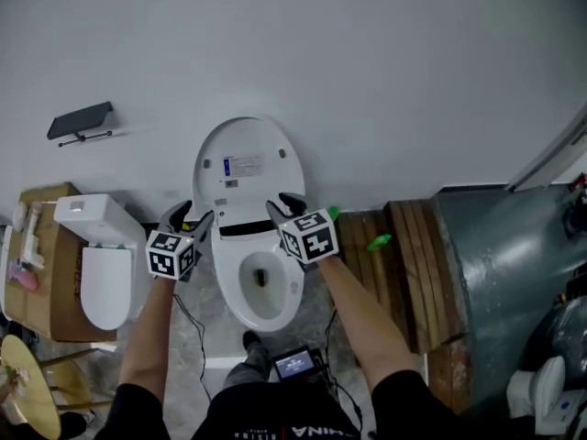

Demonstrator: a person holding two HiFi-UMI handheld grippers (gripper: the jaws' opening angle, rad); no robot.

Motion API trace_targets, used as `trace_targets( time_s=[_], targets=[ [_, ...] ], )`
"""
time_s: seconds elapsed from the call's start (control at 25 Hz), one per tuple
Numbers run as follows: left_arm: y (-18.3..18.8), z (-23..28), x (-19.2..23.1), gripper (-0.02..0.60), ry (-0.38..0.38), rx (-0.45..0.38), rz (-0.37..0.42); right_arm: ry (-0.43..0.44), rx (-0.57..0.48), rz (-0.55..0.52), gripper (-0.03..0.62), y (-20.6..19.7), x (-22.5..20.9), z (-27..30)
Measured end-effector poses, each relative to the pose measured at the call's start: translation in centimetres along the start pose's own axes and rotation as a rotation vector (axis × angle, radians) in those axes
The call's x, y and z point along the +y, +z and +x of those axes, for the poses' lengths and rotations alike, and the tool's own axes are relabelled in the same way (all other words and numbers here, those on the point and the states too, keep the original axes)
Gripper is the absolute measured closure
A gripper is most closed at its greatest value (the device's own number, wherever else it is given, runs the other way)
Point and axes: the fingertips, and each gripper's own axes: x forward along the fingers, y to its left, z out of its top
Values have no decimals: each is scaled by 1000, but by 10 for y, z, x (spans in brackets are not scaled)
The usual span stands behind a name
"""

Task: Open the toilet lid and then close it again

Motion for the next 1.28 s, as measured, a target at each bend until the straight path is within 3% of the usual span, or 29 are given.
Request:
trace_targets(
  time_s=[0.32, 0.68, 0.92, 1.28],
  targets=[
    [11, 51, 35, 307, 0, 40, 69, -72, 35, -90, 425, 16, -46, 49],
    [24, 116, 84, 307, 101, 69, 58, -85, 33, -143, 425, 56, -118, 108],
    [41, 165, 109, 308, 132, 77, 88, -79, 43, -175, 425, 81, -144, 152],
    [56, 204, 134, 310, 190, 76, 111, -76, 79, -222, 425, 84, -163, 199]
  ],
)
